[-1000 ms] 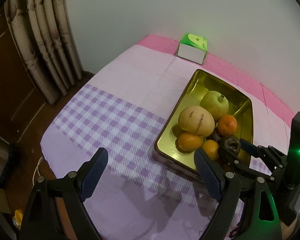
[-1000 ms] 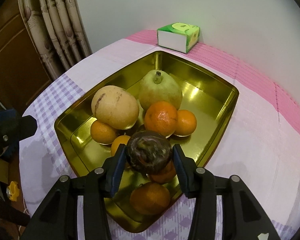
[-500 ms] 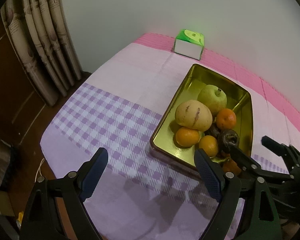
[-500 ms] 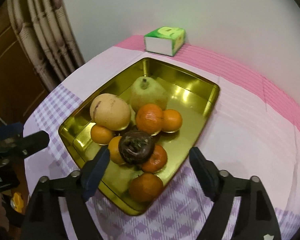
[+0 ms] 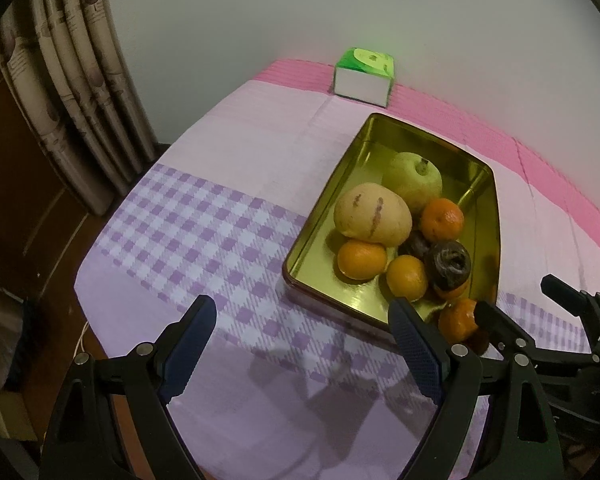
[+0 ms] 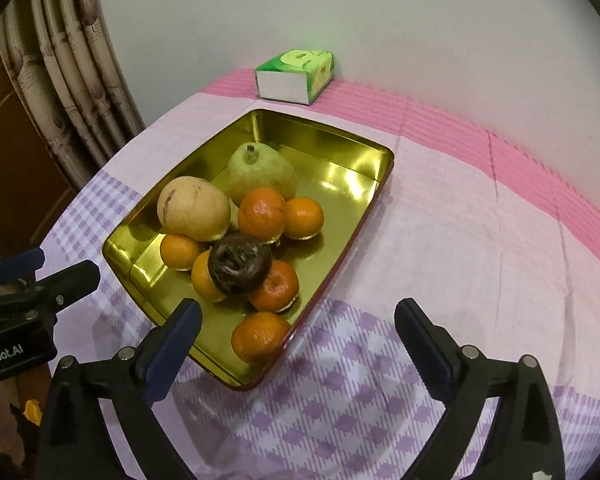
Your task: Organize fruits
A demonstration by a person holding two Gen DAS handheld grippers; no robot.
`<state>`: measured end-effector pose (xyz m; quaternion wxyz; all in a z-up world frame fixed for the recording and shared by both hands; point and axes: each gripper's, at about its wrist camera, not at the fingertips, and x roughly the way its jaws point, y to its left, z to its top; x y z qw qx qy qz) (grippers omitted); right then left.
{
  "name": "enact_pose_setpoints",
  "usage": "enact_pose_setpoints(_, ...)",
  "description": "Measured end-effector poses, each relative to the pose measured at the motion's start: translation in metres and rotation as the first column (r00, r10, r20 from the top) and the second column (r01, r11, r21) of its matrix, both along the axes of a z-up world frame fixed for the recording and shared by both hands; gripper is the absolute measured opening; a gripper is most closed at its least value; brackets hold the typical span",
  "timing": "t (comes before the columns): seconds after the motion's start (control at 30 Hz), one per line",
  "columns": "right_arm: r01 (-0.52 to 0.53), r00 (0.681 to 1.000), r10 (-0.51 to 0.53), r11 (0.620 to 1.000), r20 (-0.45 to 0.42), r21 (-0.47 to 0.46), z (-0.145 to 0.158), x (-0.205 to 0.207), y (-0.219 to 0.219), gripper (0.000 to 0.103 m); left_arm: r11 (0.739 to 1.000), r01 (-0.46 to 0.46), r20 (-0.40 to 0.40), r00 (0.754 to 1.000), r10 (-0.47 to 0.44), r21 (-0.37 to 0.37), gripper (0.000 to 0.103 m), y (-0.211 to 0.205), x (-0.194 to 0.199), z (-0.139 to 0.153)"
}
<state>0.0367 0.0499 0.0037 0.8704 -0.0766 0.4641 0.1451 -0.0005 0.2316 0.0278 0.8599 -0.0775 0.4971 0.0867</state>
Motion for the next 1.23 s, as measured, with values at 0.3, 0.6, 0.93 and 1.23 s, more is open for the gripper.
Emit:
enact_pose_setpoints(0.3,0.004,1.0,-0.004,1.0,-0.021,-0.003,-0.0041,-0.0046,-0.0048,0.096,1.0,0.015,-0.007,1.0,-0.015,0.001,0.088,-0.0043,0.0,-0.0012)
enact_pose_setpoints(0.6,-0.001,1.0,0.001,1.0,-0.028,-0.002,-0.0048,-0.0066,-0.0041,0.096,1.0,0.02,-0.008,1.0,-0.02,0.005,0.088,-0.007,-0.0004,-0.0018)
enact_pose_setpoints(0.93,-0.005,0.999,0.005,1.0,-0.036,-0.002,-0.0062,-0.0085,-0.0027,0.097,1.0,0.029,-0.006,1.0,-0.029,0.004,0.088,-0.0081,-0.0009,-0.0023)
enact_pose_setpoints(1.23,-0.005,0.999,0.005,1.0,-0.036,-0.002,-0.0055,-0.0089,-0.0022,0.097,0.999,0.038,-0.005,0.999,-0.038,0.004,0.088,-0.0087,-0.0013,-0.0022)
